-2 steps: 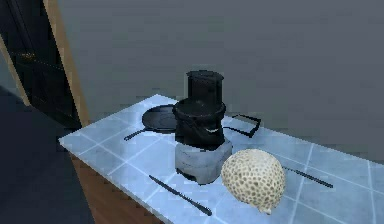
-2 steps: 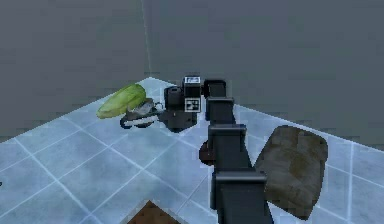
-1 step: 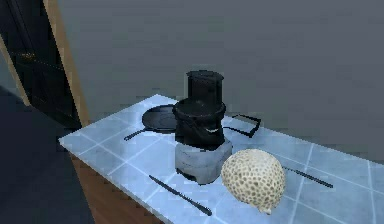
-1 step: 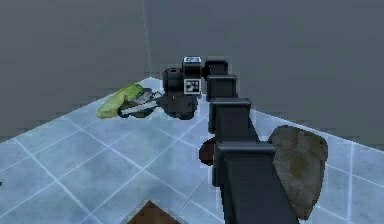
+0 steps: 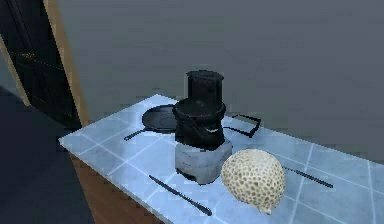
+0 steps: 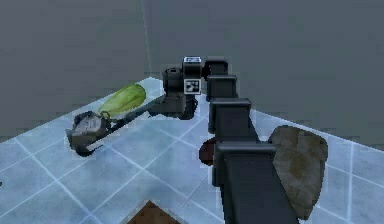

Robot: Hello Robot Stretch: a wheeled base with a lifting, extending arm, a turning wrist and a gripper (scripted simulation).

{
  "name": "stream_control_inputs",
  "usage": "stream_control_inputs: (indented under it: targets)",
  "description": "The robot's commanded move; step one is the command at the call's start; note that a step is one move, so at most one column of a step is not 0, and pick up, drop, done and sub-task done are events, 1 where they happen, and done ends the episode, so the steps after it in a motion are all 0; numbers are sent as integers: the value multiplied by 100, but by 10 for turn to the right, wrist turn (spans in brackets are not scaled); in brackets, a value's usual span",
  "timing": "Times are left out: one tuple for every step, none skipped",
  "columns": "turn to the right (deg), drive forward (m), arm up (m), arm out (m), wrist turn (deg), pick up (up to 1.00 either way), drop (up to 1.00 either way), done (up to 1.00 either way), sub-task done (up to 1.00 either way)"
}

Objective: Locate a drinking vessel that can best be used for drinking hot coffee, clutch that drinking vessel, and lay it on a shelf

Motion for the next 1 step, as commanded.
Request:
stream_control_inputs:
  targets:
    - [0,0,0,0,-450,0,0,0,0]
